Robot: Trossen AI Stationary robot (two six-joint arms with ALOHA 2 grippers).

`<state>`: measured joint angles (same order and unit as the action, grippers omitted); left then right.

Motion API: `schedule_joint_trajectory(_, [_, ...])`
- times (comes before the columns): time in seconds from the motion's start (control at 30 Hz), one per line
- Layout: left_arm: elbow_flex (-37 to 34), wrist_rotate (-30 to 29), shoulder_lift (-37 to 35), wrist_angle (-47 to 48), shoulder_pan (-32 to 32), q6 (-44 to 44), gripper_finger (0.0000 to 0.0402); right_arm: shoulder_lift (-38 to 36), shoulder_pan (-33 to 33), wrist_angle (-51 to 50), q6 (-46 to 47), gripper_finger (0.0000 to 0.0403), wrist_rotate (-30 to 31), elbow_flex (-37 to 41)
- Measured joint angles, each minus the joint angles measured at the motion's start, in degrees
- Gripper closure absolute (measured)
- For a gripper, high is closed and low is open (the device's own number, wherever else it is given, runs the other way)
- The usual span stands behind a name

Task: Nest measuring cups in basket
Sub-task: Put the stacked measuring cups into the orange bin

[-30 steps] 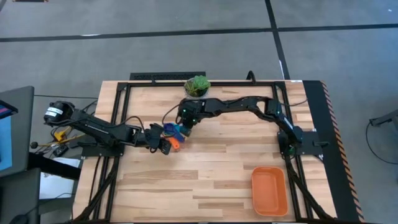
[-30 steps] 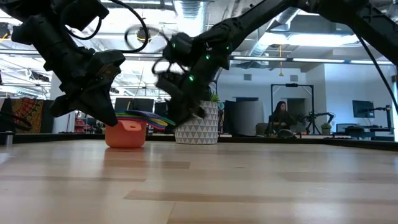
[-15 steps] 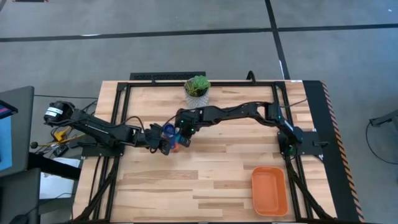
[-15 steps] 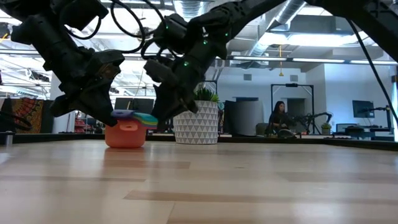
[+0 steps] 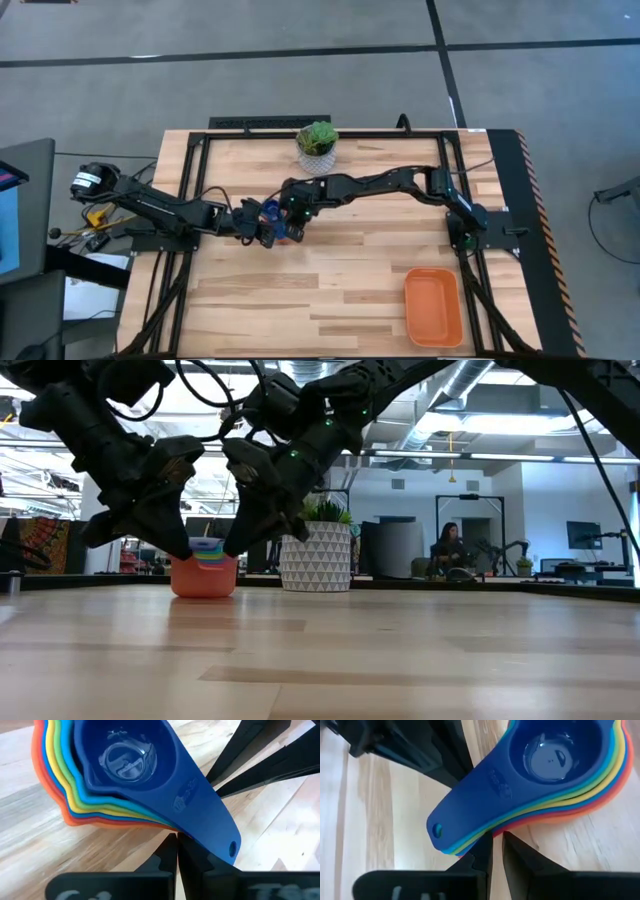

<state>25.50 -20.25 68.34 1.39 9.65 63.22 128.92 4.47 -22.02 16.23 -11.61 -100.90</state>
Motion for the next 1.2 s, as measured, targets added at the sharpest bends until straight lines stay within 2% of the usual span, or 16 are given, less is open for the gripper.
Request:
schedule_joint_trajectory(0.2, [0.0,0.75,0.0,0.08,0.0,2.0,0.0401,0.0,0.02,0.85,0.41,0.0337,-0.68,0.04])
schedule_joint_trajectory(0.57, [0.0,5.65,-0.11,0.14,0.0,3.91,0.0401,0.0,0.68,-3.32,0.28,0.0337,-0.44,0.04])
schedule_joint_trajectory(0.73, [0.0,6.15,-2.92,2.24,0.75,4.71,0.0396,-0.1,1.03,-5.06,1.66,0.0337,-2.58,0.04])
schedule_joint_trajectory(0.87, [0.04,4.12,-9.23,9.98,2.45,6.03,0.0356,-1.7,1.99,-7.66,1.59,0.0337,-4.2,-0.02])
schedule_joint_trajectory(0.93, [-0.02,1.91,-13.16,14.82,3.95,7.35,0.0324,-3.54,2.56,-9.86,0.8,0.0337,-4.52,0.64])
schedule_joint_trajectory(1.03, [-1.75,-3.13,-18.55,16.94,6.95,10.38,0.0269,-6.92,3.84,-8.94,0.34,0.0337,-4.98,2.18])
schedule_joint_trajectory(1.13, [-6.51,-8.27,-22.21,9.0,10.04,12.21,0.0217,-11.3,5.31,-6.37,0.1,0.0337,-5.2,5.88])
schedule_joint_trajectory(1.2, [-10.62,-12.29,-23.04,-0.87,11.87,12.81,0.0187,-14.85,6.37,-3.94,0.65,0.0337,-6.29,9.76])
